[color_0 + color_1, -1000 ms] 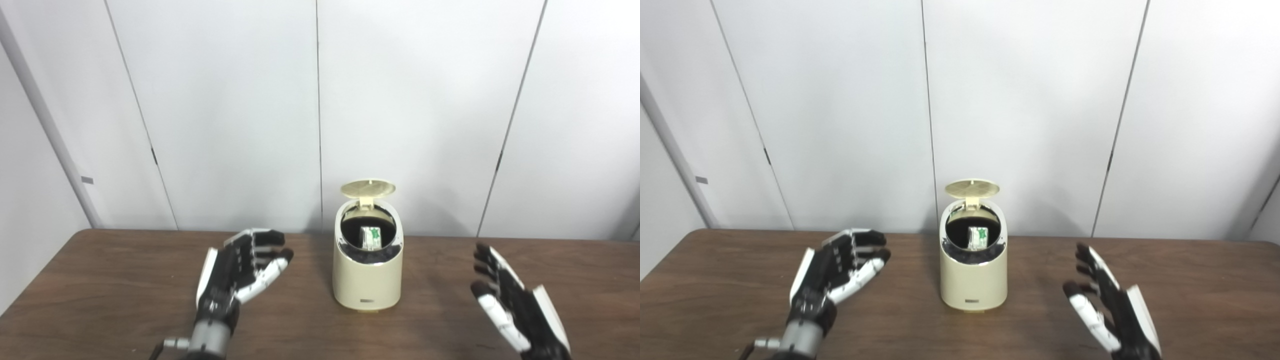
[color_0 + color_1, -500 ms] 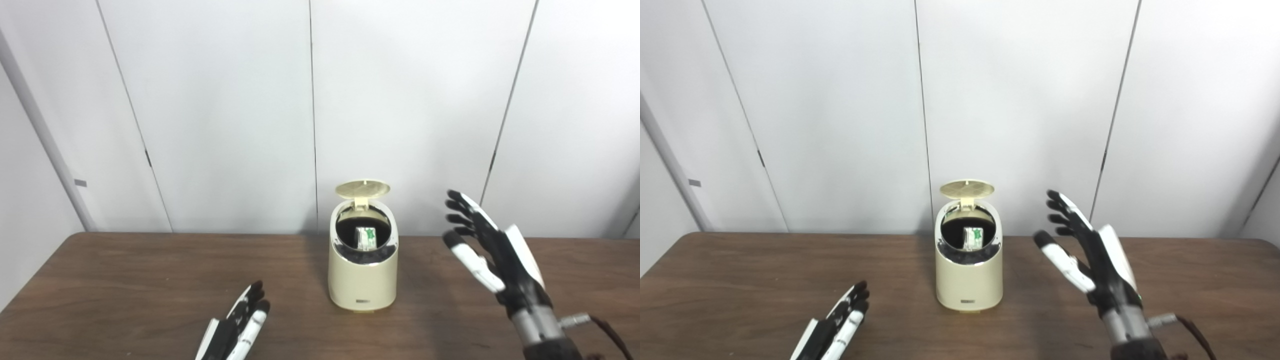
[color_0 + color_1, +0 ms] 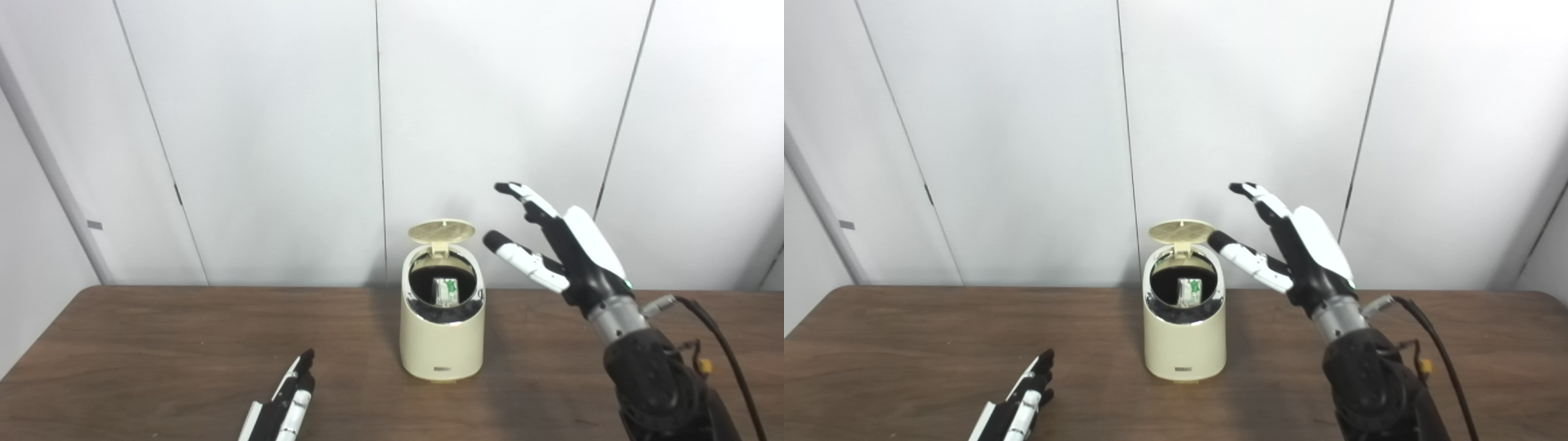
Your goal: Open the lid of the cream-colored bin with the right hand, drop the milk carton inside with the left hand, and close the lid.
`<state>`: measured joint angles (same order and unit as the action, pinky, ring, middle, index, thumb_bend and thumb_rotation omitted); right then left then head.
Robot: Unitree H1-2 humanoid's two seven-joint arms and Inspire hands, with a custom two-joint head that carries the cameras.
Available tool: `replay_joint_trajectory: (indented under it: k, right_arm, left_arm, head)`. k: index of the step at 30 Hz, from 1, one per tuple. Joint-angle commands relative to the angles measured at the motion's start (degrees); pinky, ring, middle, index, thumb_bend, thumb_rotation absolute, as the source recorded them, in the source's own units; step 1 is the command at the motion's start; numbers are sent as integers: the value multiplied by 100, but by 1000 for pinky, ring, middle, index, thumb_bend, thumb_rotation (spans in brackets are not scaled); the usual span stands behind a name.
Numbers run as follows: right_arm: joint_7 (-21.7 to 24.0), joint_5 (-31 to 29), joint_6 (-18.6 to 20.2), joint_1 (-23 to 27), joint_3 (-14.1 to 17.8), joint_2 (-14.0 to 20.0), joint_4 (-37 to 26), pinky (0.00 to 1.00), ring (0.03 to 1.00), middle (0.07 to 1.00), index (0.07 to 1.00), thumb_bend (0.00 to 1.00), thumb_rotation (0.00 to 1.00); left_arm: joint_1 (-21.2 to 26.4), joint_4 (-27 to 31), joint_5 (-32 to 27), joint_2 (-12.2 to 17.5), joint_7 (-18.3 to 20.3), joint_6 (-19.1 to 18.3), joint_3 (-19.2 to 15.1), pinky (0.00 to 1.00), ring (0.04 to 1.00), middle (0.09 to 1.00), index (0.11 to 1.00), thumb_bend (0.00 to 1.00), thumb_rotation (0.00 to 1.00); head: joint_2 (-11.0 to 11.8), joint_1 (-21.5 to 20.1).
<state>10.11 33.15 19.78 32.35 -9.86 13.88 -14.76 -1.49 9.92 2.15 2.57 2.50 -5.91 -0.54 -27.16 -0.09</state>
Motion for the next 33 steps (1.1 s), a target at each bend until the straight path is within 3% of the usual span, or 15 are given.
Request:
replay_joint_trajectory:
  k: [1, 6, 13, 21, 27, 33]
  right_arm:
    - [50, 83, -83, 358, -46, 74, 33, 844, 947, 943, 887, 520, 933]
    - [144, 189, -167, 598, -236, 78, 341, 811, 928, 944, 860, 523, 909]
    - [95, 290, -460, 754, -443, 103, 734, 894, 978, 954, 828, 551, 923]
    - [279, 370, -402, 743, -542, 216, 693, 928, 1000, 973, 809, 589, 953]
    - [372, 351, -382, 638, -503, 248, 582, 902, 1000, 974, 801, 576, 949]
    - [527, 477, -318, 506, -513, 358, 396, 945, 1000, 971, 797, 558, 941]
  left_arm:
    - [-98, -33, 46, 35, -33, -52, 11, 1000, 989, 982, 1000, 541, 900]
    - [-114, 57, -146, -16, -22, -134, -66, 1000, 992, 987, 1000, 528, 895]
    - [-84, 74, -361, -31, 20, -125, -107, 1000, 978, 993, 1000, 514, 939]
    - [-43, 106, -369, -22, 13, -168, -63, 1000, 974, 986, 1000, 537, 936]
    - [-8, 130, -499, -63, 8, -302, -95, 1000, 986, 993, 1000, 545, 926]
    - [-5, 123, -503, -62, -23, -345, -104, 1000, 982, 991, 1000, 574, 923]
  head:
    - [-17, -27]
    - [-98, -160]
    - [-227, -219]
    - [-340, -218]
    - [-428, -204]
    - [-472, -189]
